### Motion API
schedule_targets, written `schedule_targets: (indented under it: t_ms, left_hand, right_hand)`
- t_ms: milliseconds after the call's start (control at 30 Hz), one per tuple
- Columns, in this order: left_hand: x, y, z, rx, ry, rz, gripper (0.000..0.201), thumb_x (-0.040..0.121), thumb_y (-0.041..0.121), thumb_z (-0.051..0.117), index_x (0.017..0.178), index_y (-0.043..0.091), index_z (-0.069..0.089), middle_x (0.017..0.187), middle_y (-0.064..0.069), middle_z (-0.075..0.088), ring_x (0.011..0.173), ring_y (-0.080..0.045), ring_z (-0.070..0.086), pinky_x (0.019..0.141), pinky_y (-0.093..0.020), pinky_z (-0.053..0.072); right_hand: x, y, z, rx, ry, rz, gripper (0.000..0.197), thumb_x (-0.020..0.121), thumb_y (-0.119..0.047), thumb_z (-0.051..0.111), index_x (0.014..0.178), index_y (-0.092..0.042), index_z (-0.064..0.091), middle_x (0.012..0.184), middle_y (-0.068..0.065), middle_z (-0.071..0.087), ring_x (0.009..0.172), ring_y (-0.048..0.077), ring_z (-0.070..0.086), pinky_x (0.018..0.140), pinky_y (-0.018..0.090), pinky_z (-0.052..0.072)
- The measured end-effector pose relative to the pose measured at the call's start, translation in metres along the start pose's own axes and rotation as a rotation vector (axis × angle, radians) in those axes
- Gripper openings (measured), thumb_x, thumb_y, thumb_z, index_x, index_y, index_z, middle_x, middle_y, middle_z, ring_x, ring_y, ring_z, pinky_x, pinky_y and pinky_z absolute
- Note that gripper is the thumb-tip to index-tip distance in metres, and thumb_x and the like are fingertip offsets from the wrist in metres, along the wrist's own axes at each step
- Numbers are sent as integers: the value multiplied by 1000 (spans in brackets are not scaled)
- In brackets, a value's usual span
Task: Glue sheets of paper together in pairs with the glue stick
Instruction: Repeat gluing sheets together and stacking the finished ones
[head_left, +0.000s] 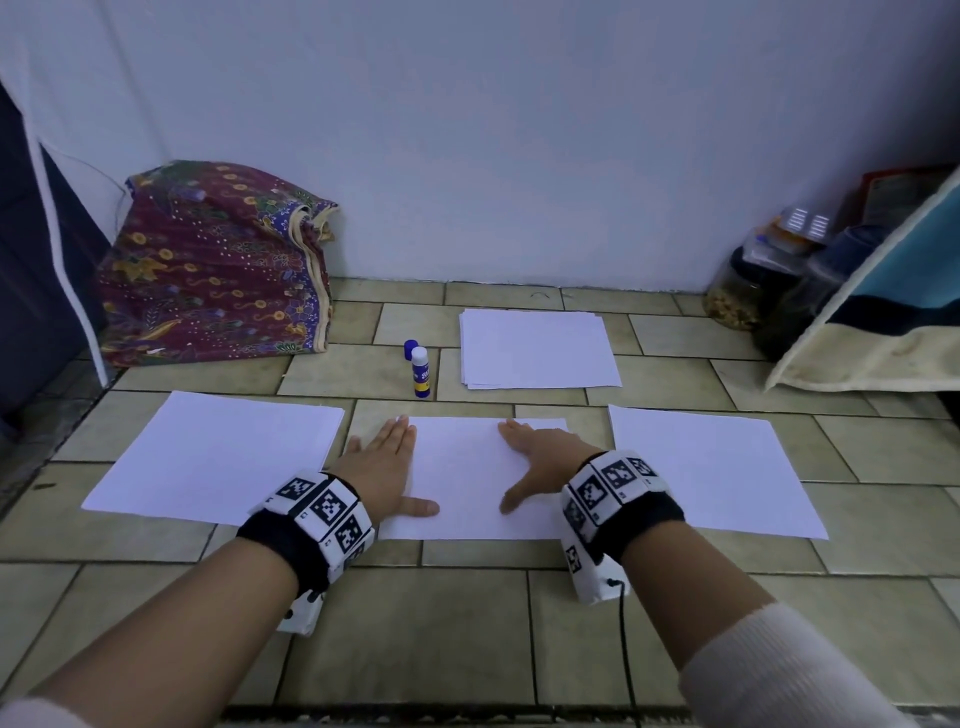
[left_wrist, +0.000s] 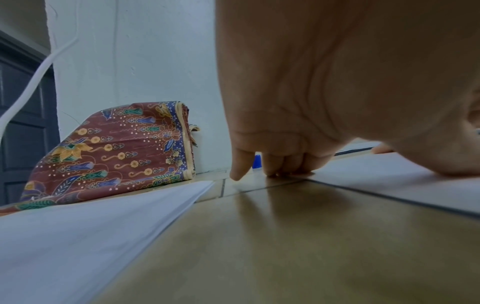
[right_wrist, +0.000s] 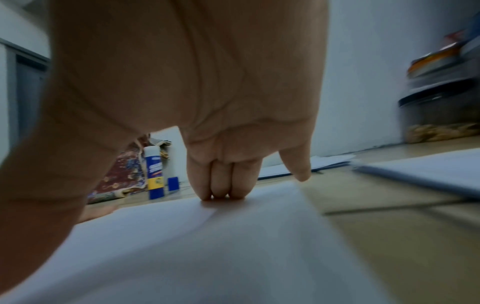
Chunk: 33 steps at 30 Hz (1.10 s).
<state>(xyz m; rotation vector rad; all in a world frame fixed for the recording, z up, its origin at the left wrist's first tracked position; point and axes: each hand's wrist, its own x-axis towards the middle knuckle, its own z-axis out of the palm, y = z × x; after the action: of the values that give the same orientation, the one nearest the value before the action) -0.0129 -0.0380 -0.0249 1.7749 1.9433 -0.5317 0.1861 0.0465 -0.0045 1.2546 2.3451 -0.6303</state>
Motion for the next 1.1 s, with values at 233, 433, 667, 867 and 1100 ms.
schedule_targets:
  t_ms: [233, 433, 667, 867, 1100]
  left_hand:
    - [-3, -6, -3, 35, -8, 33, 105, 88, 66, 45, 150, 7, -16, 158, -4, -22, 147, -14, -14, 120, -47, 5]
    - [5, -17, -21, -55, 68, 56, 61, 103, 38, 36, 154, 17, 10, 161, 3, 3, 147, -16, 16, 116, -31, 19]
    - [7, -33, -14, -52, 47, 104, 77, 96, 44, 51, 154, 22, 6, 161, 9, -2, 146, -17, 17, 118, -35, 18]
    - [3, -34, -14, -37, -1, 148, 107, 84, 47, 68, 153, 18, -9, 159, 8, -15, 148, -9, 1, 118, -29, 14]
    - [0, -36, -10, -51, -17, 159, 122, 76, 45, 76, 151, 18, -16, 158, 9, -22, 147, -7, -6, 119, -30, 14]
  right_hand:
    - [-8, 23, -10, 7, 73, 158, 84, 85, -47, 64, 151, -15, 22, 151, 5, 34, 137, 24, 34, 109, 30, 30]
    - [14, 24, -18, -28, 205, 299, 30, 93, -24, 56, 121, -18, 64, 115, 5, 63, 107, 22, 60, 78, 24, 44]
    - [-10, 30, -11, -94, 135, 129, 79, 79, -40, 73, 143, -13, 36, 133, 7, 51, 125, 24, 46, 102, 32, 40]
    - [-22, 30, -4, -73, 47, 80, 116, 70, -36, 82, 151, -12, 2, 153, 7, 28, 136, 27, 35, 111, 40, 31]
    - [-29, 27, -4, -105, -24, 90, 129, 66, -32, 85, 151, -12, -10, 160, 0, 0, 144, 25, 21, 116, 46, 20]
